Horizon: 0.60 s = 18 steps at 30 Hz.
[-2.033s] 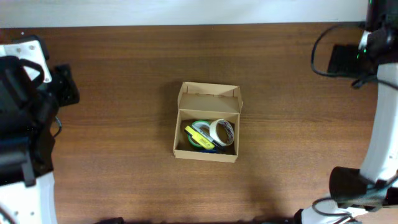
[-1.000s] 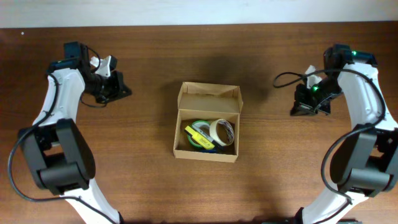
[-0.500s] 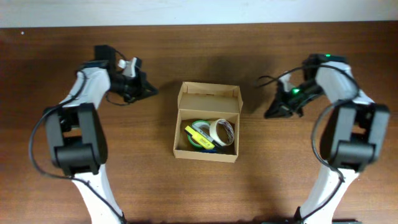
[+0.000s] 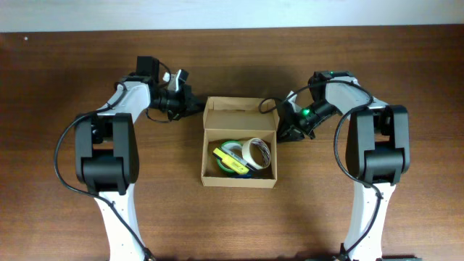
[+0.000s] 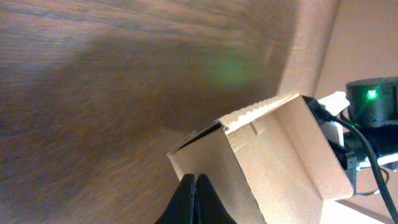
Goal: Pack container
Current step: 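Grasp the raised lid edges with left and right grippers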
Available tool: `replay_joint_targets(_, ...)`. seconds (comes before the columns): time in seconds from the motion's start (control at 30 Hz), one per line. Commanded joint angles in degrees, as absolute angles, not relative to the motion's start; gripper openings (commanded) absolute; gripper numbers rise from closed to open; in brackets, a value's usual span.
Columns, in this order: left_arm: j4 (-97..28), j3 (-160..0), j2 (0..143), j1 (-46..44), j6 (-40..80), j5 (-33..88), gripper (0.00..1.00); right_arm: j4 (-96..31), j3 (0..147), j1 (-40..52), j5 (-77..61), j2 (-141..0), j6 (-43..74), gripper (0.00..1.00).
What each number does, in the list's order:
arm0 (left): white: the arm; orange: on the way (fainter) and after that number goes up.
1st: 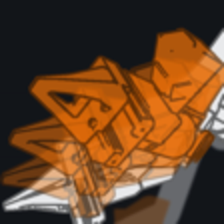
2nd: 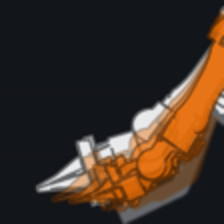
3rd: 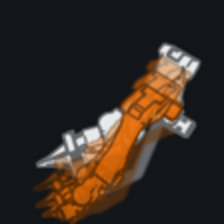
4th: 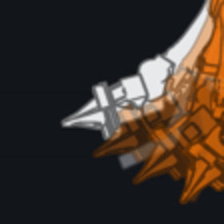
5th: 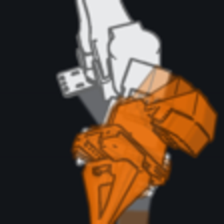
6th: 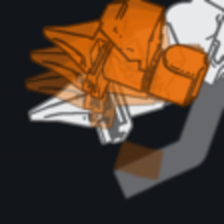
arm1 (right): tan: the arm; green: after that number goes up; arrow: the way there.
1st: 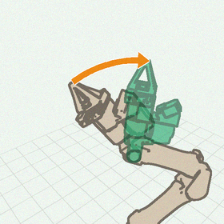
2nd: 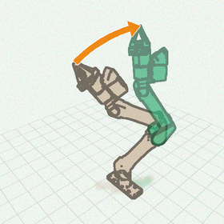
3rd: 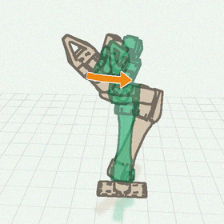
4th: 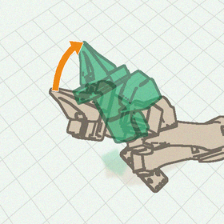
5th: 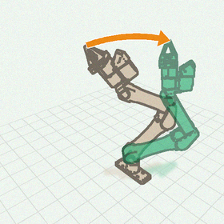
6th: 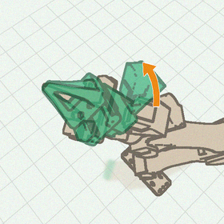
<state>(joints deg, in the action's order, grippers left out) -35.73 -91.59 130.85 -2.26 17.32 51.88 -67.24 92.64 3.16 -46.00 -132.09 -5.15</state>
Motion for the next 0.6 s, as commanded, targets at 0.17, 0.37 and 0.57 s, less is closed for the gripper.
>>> replay_joint_targets(0.17, -30.3, -91.6, 131.6, -3.9, 22.3, 60.3, 0.02, -67.5, 95.7, 3.4, -54.9, -132.5, -7.6, 0.04)
replay_joint_targets(0.37, -30.2, -91.6, 131.6, -4.0, 22.3, 62.3, 0.02, -72.2, 100.7, 3.4, -57.4, -132.5, -10.8, 0.04)
replay_joint_targets(0.57, -30.0, -91.6, 131.6, -4.0, 22.3, 65.6, 0.02, -79.4, 105.3, 3.4, -56.0, -132.5, -14.8, 0.04)
